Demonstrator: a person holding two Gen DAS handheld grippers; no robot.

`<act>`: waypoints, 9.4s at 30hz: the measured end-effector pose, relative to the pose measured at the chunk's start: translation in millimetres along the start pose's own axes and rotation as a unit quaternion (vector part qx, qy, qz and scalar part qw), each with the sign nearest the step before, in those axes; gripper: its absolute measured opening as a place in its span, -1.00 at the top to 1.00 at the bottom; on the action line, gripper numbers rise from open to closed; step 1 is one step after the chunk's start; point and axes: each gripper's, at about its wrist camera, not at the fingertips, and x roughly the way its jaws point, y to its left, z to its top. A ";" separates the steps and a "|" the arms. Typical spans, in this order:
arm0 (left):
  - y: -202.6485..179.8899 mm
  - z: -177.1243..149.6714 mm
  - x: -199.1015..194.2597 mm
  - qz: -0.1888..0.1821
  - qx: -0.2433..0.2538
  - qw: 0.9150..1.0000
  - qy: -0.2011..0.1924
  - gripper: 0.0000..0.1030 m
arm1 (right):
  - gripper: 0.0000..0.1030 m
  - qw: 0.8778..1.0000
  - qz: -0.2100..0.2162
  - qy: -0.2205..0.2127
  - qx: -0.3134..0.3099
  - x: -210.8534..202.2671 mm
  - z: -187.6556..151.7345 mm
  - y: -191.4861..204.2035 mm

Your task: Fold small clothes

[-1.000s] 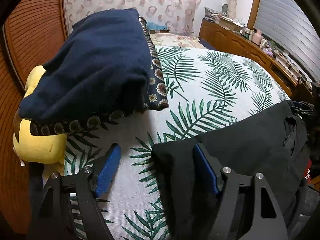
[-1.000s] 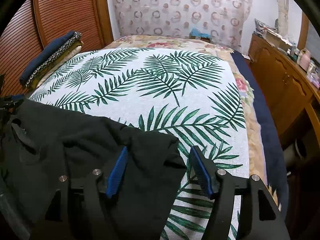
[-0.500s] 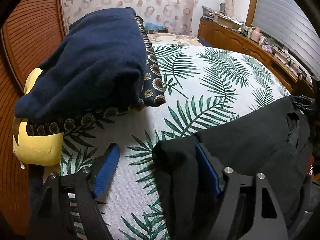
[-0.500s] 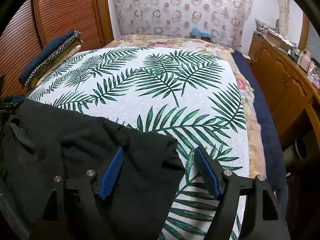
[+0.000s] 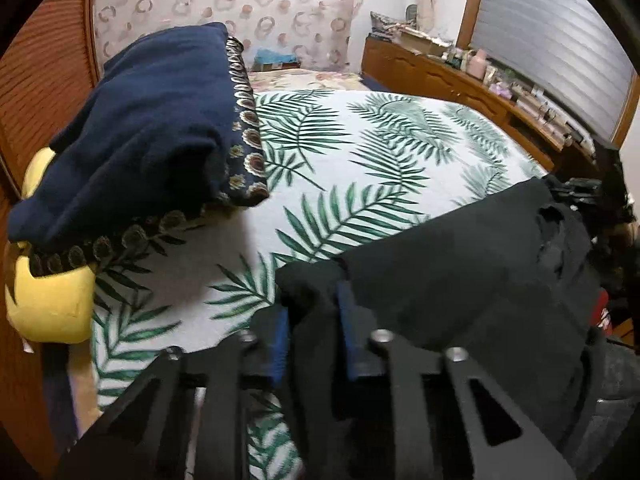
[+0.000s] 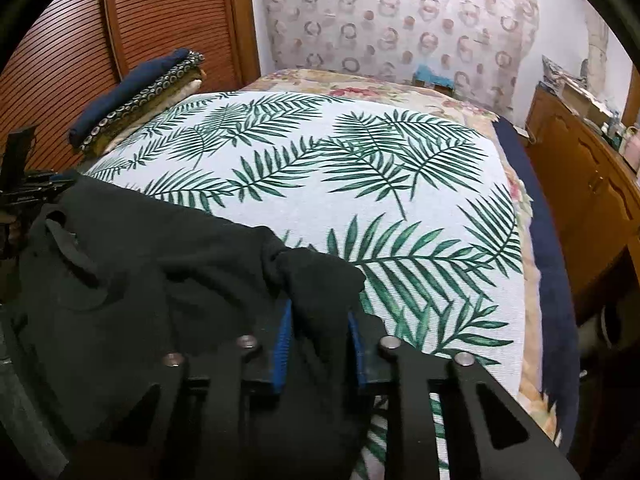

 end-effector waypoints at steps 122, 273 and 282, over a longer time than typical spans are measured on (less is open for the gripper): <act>-48.0 145.4 102.2 0.007 0.025 1.000 -0.009 -0.54 | -0.17 0.985 -0.055 0.031 0.162 -44.5 20.8 -81.7; 1.2 -9.3 -5.8 0.079 -0.059 0.995 -0.032 -0.49 | -0.08 1.000 0.009 -0.001 -0.028 -24.2 2.9 70.8; 5.6 -10.2 -4.3 0.075 -0.066 0.995 -0.030 -0.49 | -0.20 0.999 0.001 0.001 -0.034 -16.3 -1.6 68.9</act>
